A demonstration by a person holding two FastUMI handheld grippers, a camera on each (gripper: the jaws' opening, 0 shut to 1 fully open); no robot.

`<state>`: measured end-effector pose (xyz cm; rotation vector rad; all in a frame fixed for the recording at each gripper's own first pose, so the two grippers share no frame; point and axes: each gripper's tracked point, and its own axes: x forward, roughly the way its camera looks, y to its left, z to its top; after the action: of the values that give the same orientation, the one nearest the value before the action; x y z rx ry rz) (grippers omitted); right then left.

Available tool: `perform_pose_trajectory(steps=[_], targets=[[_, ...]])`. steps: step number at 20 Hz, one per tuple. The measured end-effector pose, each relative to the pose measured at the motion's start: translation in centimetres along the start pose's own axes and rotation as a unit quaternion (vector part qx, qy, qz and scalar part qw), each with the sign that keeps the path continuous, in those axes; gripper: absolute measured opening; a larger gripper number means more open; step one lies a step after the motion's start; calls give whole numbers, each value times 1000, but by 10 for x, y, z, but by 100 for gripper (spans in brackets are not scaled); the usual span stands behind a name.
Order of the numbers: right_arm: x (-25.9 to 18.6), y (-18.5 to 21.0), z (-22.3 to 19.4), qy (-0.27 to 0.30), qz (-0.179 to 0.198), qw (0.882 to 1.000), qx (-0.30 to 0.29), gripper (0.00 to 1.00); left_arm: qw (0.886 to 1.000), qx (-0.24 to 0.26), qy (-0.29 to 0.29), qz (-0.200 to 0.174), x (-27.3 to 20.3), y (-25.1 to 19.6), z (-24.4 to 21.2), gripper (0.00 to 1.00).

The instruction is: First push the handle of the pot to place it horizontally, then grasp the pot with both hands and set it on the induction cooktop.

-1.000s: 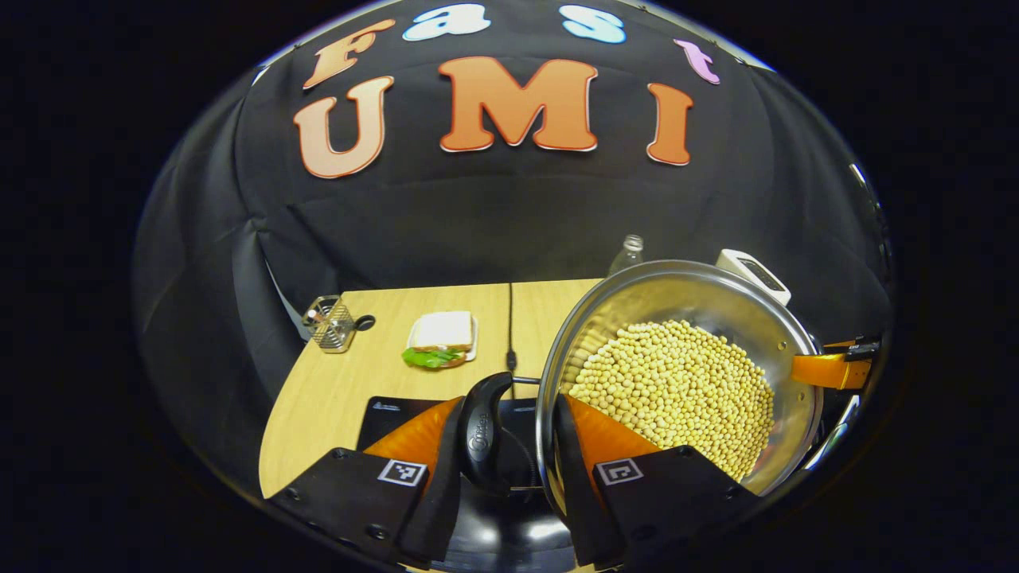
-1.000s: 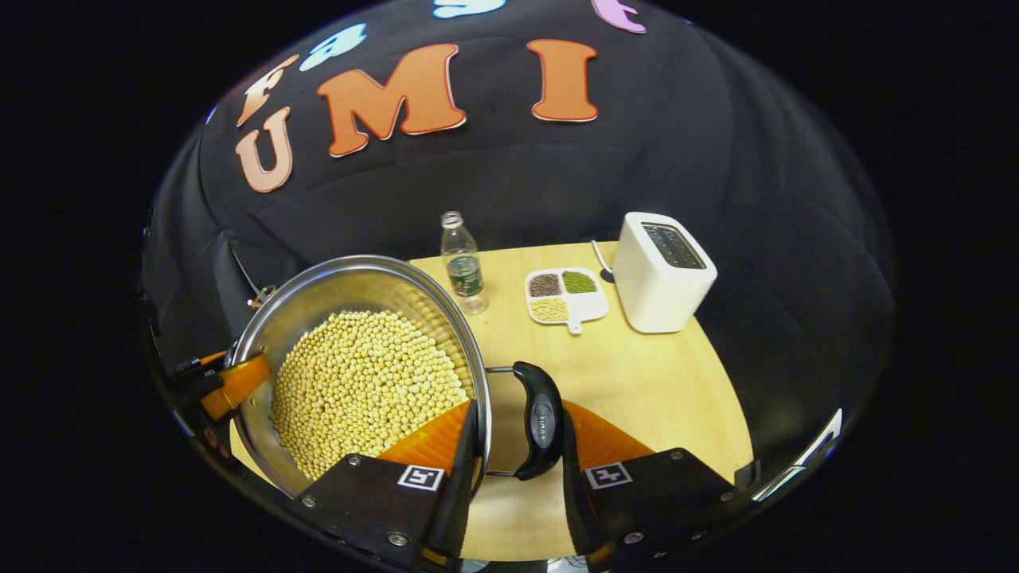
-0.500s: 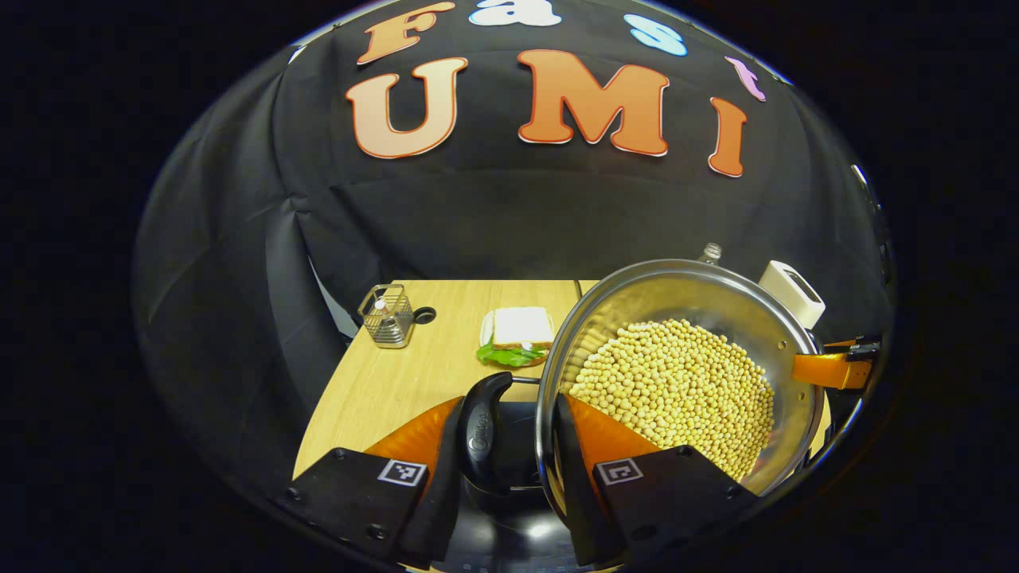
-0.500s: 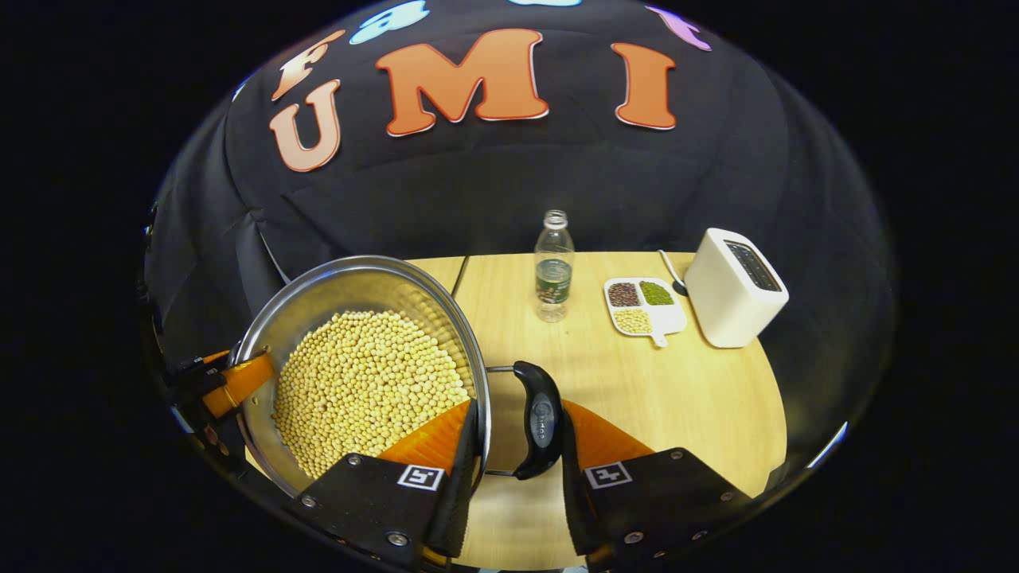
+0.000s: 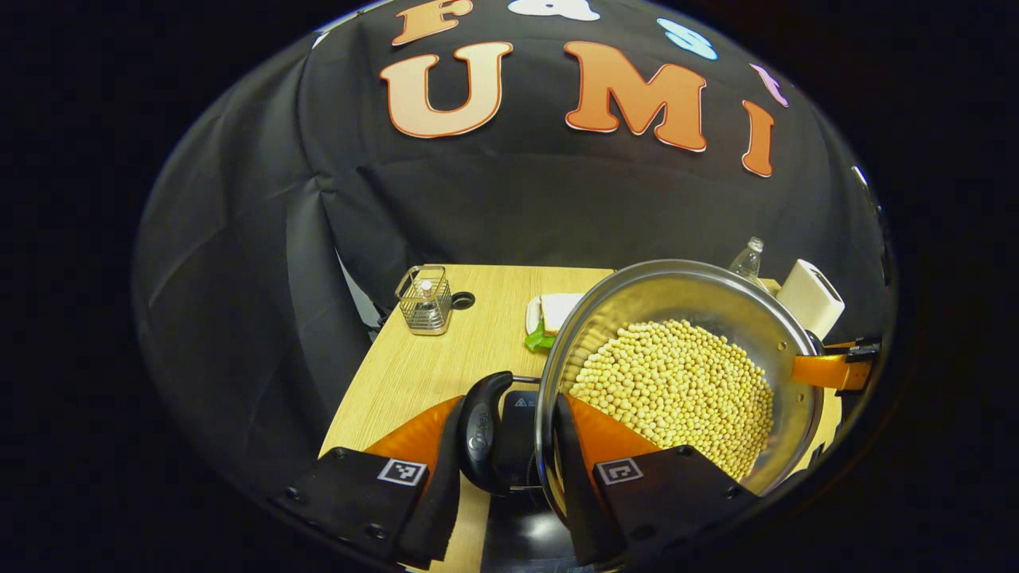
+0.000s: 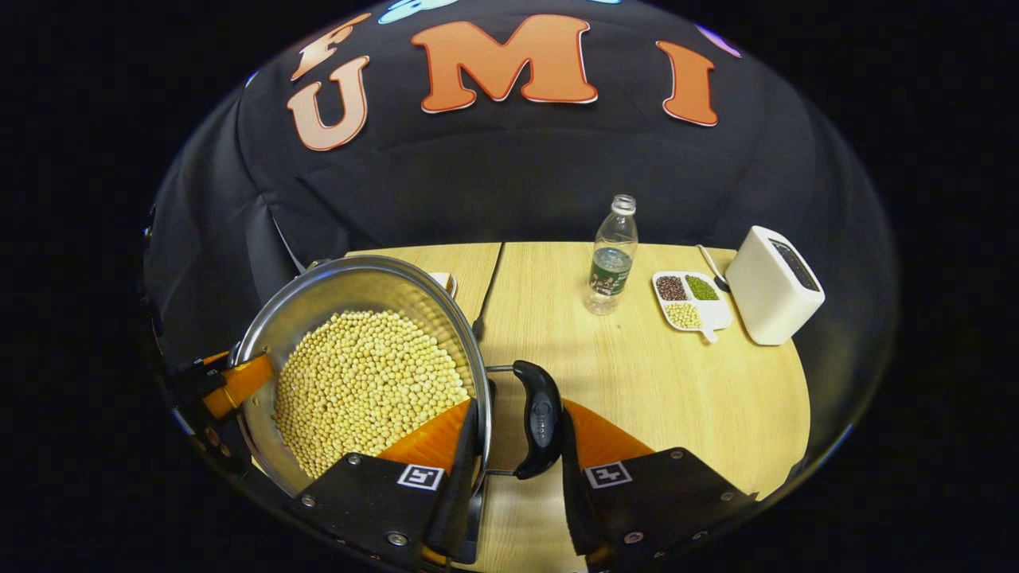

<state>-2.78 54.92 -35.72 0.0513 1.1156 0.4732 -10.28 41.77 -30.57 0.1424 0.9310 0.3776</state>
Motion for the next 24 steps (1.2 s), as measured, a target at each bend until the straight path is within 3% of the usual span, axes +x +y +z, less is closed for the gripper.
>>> perform_pose_trajectory(steps=[6, 9, 24], targets=[[26, 16, -19, 22, -9, 1000, 2, 50, 1000, -4, 26, -2, 38, 7, -20, 62], [38, 21, -26, 31, -14, 999, 4, 50, 999, -3, 35, -1, 51, 2, -10, 64], [60, 22, -44, 36, -22, 999, 29, 50, 999, 9, 51, 2, 60, 7, 5, 63]])
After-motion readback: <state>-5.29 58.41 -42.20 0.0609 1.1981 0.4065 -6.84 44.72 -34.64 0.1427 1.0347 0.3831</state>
